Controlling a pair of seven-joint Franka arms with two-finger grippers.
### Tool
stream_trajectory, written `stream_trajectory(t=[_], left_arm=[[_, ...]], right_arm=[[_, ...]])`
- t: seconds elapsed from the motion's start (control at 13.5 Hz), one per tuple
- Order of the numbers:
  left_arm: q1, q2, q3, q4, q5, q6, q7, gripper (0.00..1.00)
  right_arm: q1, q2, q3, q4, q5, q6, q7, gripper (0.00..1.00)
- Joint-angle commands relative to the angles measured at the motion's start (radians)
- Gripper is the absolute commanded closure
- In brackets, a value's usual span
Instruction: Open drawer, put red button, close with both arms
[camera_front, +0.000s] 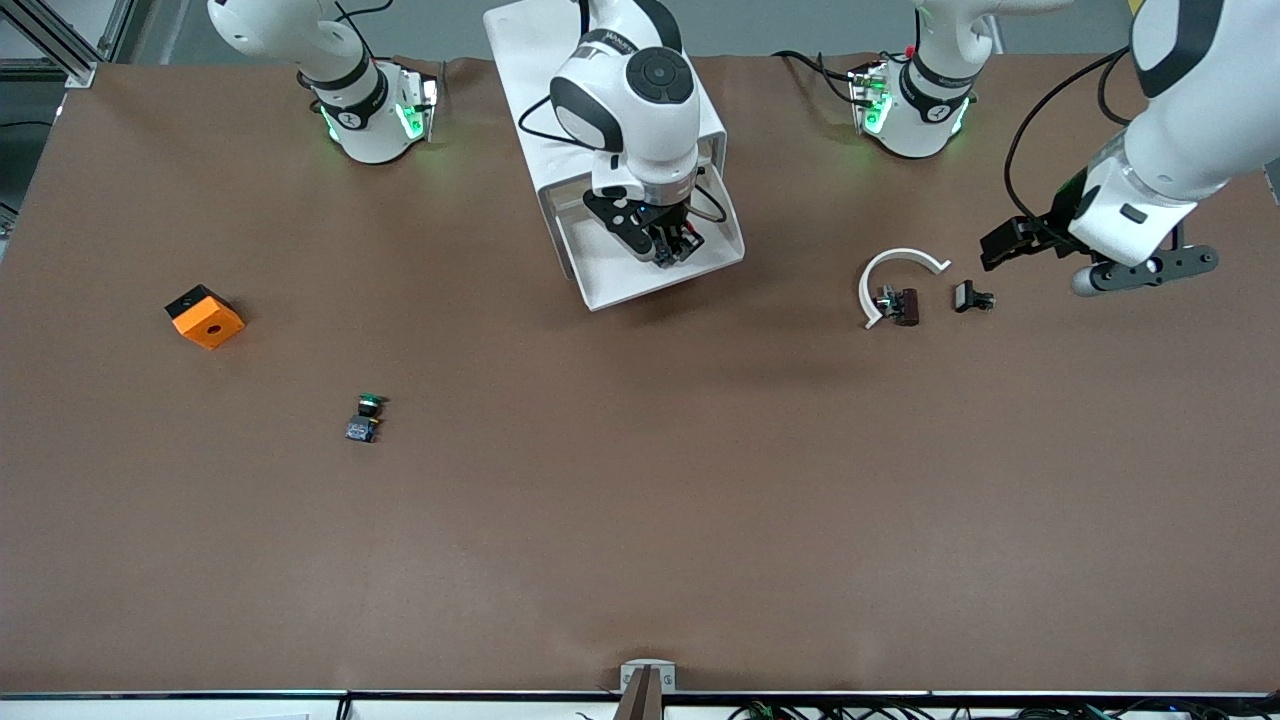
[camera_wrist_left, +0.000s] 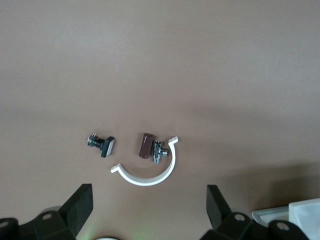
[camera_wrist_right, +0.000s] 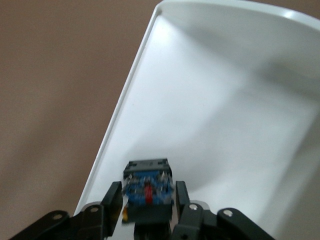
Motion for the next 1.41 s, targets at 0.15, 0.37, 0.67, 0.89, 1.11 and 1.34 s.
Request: stream_trajectory(t=[0.15, 0.37, 0.67, 0.89, 1.11, 1.34], left_arm=[[-0.014, 0.032, -0.107, -0.068, 0.014, 0.120, 0.019, 0.00], [-0.016, 0.137, -0.190, -0.070, 0.005, 0.200, -0.070, 0.00], [-0.019, 0.249, -0.308, -0.068, -0.001, 0.324, -0.319, 0.00], [-0.024, 0.330, -0.374, -0.067, 0.000, 0.418, -0.455, 0.00], [-0.063, 0.416, -0.391, -0.030, 0.000, 0.472, -0.527, 0.00], [-0.137, 0.517, -0.391, 0.071, 0.000, 0.472, -0.639, 0.00]], right_arm=[[0.001, 0.010, -0.015, 0.075, -0.001, -0.101, -0.048, 0.00], [-0.079, 0.004, -0.014, 0.187, 0.002, -0.293, -0.203, 0.00], [-0.224, -0.068, -0.017, 0.209, 0.014, -0.393, -0.460, 0.00], [-0.388, -0.140, -0.018, 0.209, 0.022, -0.496, -0.748, 0.00], [-0.542, -0.188, -0.020, 0.207, 0.022, -0.585, -1.008, 0.00], [-0.739, -0.237, -0.021, 0.195, 0.022, -0.636, -1.340, 0.00]])
